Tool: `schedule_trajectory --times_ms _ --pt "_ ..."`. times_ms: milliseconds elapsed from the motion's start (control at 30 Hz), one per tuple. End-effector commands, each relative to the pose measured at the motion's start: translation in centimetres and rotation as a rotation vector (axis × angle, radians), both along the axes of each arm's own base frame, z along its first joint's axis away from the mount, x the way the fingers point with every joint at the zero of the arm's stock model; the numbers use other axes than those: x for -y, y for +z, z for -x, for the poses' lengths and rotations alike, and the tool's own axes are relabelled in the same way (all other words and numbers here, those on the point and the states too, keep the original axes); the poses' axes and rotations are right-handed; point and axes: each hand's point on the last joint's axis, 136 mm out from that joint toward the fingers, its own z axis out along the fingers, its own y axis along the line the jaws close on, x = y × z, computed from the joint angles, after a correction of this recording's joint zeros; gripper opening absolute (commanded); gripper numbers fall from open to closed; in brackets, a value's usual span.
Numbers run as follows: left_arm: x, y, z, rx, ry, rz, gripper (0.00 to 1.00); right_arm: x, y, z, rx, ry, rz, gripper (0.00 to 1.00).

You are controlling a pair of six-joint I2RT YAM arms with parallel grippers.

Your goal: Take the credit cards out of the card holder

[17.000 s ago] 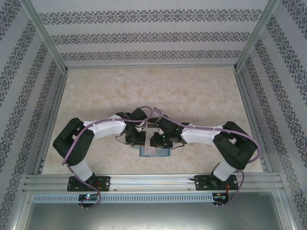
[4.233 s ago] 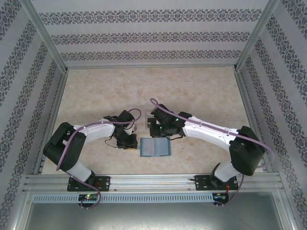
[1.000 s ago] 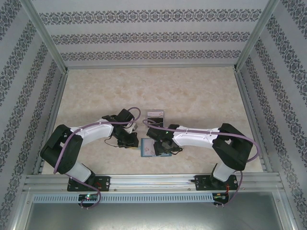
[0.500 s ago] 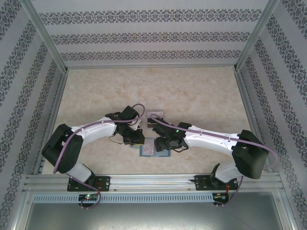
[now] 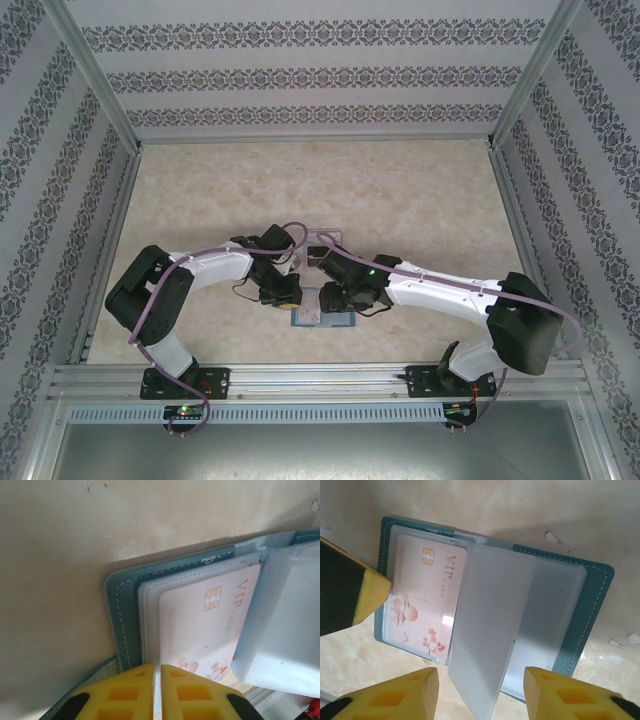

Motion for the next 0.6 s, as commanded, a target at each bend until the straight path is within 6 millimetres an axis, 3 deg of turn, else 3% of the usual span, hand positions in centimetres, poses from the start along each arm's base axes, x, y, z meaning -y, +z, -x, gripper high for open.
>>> schedule_trajectory --times_ms 0,200,367,567 --pt "0.0 -0.7 0.0 0.017 -0.026 -0.018 0.13 -0.4 1.1 -0.3 -0.008 -0.034 -0.048 0.49" --pt "-0.3 -1.2 0.3 0.011 -0.026 -0.029 0.13 0.1 -0.7 -0.1 -0.051 -0.053 -0.008 0.46" --pt "-0.5 -1.4 0.6 0.004 -0.026 -0.035 0.13 0.2 -1.0 -0.2 -0.049 -0.057 -0.009 0.29" --pt "-1.1 -1.2 1.4 -0.002 -0.014 -0.040 0.13 2.3 -1.7 -0.5 -0.035 -0.068 0.071 0.11"
